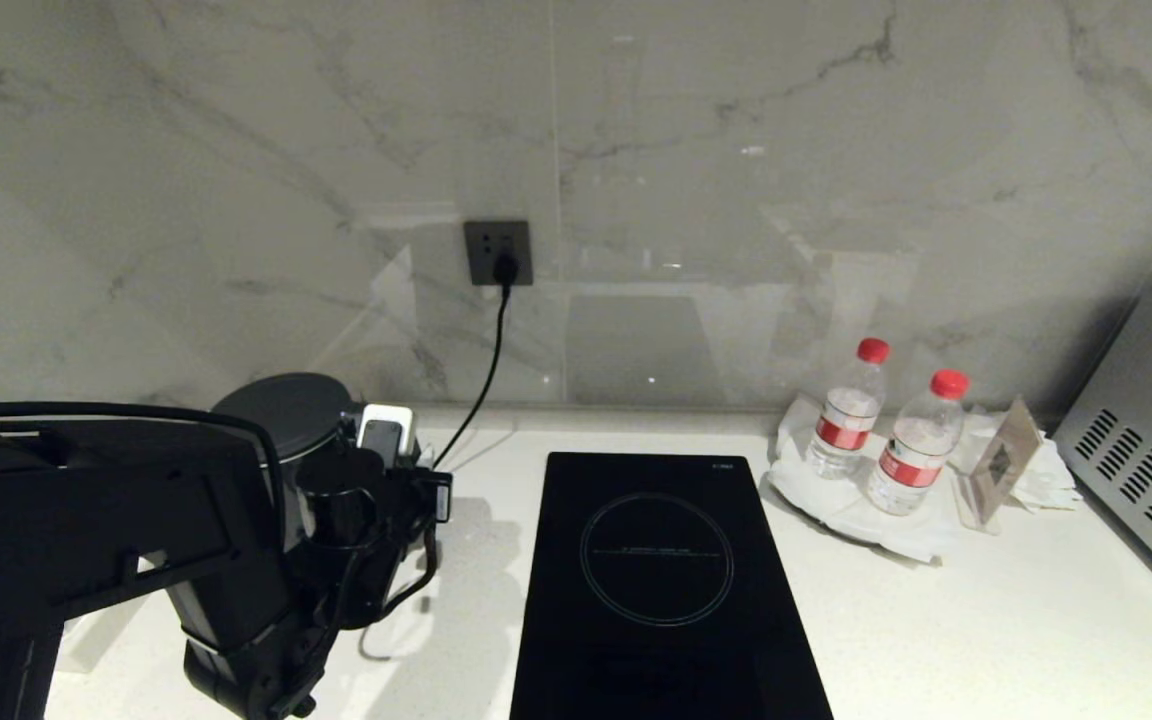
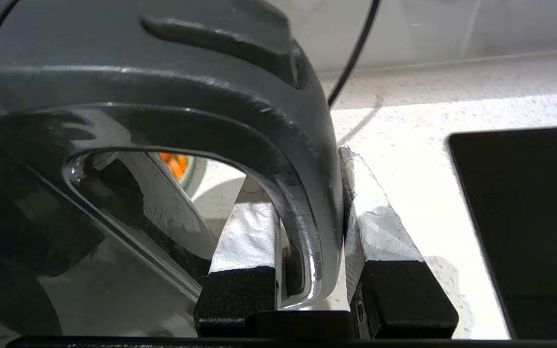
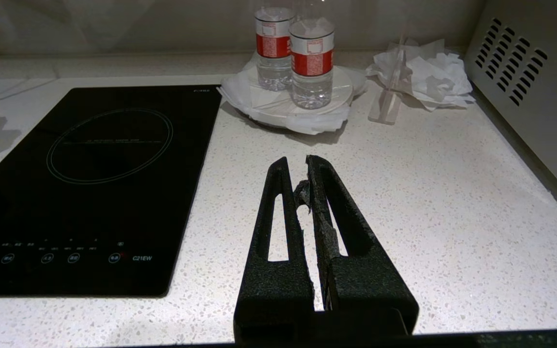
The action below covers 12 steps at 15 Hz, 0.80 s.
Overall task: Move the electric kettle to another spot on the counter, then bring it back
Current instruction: Place it on the power base
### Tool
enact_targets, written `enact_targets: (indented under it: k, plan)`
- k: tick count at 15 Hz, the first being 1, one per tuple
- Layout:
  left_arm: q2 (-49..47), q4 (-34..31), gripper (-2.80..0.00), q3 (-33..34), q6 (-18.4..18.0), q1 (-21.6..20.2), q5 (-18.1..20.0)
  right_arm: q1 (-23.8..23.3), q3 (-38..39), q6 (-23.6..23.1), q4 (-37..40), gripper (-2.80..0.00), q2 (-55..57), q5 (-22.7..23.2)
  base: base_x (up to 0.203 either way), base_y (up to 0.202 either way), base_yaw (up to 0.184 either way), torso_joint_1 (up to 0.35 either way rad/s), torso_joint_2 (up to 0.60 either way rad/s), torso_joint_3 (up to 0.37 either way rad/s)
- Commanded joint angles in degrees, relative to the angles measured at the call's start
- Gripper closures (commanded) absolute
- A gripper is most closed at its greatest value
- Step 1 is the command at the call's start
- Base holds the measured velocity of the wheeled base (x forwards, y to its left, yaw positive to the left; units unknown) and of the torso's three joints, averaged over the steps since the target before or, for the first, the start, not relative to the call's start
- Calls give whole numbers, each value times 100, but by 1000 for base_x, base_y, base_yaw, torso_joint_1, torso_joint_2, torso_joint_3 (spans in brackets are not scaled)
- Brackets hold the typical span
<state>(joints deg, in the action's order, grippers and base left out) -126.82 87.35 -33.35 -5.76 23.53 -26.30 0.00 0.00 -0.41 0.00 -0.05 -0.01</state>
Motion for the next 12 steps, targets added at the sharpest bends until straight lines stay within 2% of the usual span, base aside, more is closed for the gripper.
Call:
enact_targets:
  k: [1,3,8,12]
  plan:
    - [-25,32,0,25,5,-3,-16,0,0,-2,0,0,5,1,0,0,0,0,0,0]
    - [26,32,0,74,5,28,-18,0,0,-2,0,0,5,1,0,0,0,0,0,0]
    - [-106,32,0,-75,-9,-191,21,0,0,-2,0,0,5,1,0,0,0,0,0,0]
    - [-53,32,0,-5,-4,-59,-7,0,0,-2,0,0,5,1,0,0,0,0,0,0]
